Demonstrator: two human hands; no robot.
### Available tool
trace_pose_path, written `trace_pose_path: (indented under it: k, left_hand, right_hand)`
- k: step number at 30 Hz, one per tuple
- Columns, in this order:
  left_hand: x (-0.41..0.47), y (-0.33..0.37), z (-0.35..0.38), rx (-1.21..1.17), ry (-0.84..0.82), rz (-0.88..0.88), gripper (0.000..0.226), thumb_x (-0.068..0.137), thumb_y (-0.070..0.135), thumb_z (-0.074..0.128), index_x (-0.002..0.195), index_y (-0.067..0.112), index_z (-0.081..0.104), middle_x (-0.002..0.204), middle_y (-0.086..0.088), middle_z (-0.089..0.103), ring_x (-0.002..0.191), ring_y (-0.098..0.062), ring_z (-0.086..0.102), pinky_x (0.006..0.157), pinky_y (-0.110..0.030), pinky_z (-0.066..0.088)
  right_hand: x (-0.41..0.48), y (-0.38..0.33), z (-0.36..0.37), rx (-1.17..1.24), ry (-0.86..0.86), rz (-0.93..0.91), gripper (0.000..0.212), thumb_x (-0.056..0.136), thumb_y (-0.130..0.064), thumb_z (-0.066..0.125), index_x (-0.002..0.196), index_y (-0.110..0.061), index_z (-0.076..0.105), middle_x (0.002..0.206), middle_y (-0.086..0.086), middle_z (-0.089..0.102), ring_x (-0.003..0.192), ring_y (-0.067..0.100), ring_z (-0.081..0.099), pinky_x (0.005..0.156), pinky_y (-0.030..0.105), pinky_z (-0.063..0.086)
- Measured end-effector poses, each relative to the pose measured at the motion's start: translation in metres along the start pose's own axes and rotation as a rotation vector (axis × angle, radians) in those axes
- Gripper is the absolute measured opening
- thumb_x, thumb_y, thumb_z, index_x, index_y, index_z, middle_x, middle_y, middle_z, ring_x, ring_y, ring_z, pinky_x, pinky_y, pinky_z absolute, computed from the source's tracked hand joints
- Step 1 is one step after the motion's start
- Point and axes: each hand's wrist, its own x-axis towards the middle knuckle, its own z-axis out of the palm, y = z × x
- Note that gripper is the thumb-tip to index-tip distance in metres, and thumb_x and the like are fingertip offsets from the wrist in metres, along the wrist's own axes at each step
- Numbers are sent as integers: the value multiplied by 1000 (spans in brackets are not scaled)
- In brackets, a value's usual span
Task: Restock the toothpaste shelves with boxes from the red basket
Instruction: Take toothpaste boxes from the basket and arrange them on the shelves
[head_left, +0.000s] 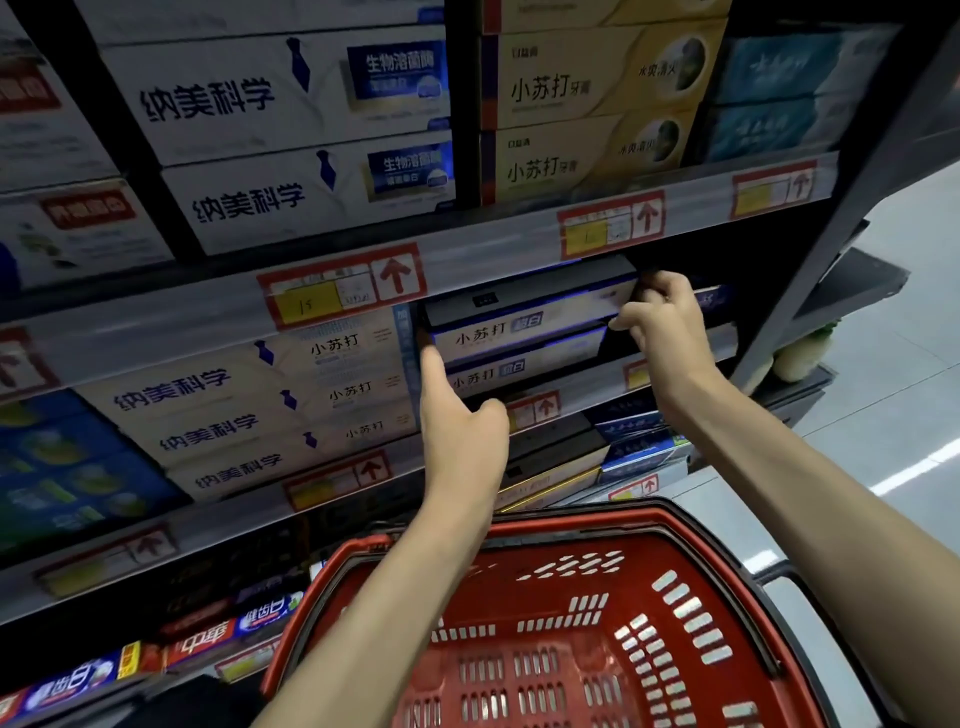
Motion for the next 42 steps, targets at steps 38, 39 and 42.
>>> trace_pose_path:
  k: [38, 39, 42]
  left_hand:
    - [-10, 2, 15, 190, 42, 16, 90, 94, -17, 37, 163, 27, -2, 171, 12, -2, 155, -4, -2, 120, -21, 2]
    - [-12, 3, 15, 192, 45, 25, 90, 94, -17, 36, 163, 27, -2, 171, 13, -2, 155, -3, -2, 118, -18, 1]
    - [-19, 5, 15, 187, 48, 51, 91, 95, -17, 36, 163, 29, 0, 170, 17, -2, 153, 2, -2, 113, -13, -1]
  right_hand:
    - [-1, 27, 9, -144, -166, -22, 89, 89, 8, 54, 164, -21, 15, 146, -10, 39, 128, 3, 32, 103, 25, 29]
    - [-1, 26, 9, -149, -168, -23, 91, 89, 7, 54, 165, -21, 14, 152, -8, 37, 130, 3, 31, 104, 26, 29]
    - [-4, 24, 6, -151, -165, -24, 93, 86, 4, 56, 165, -21, 14, 165, -1, 30, 142, 8, 29, 110, 28, 28]
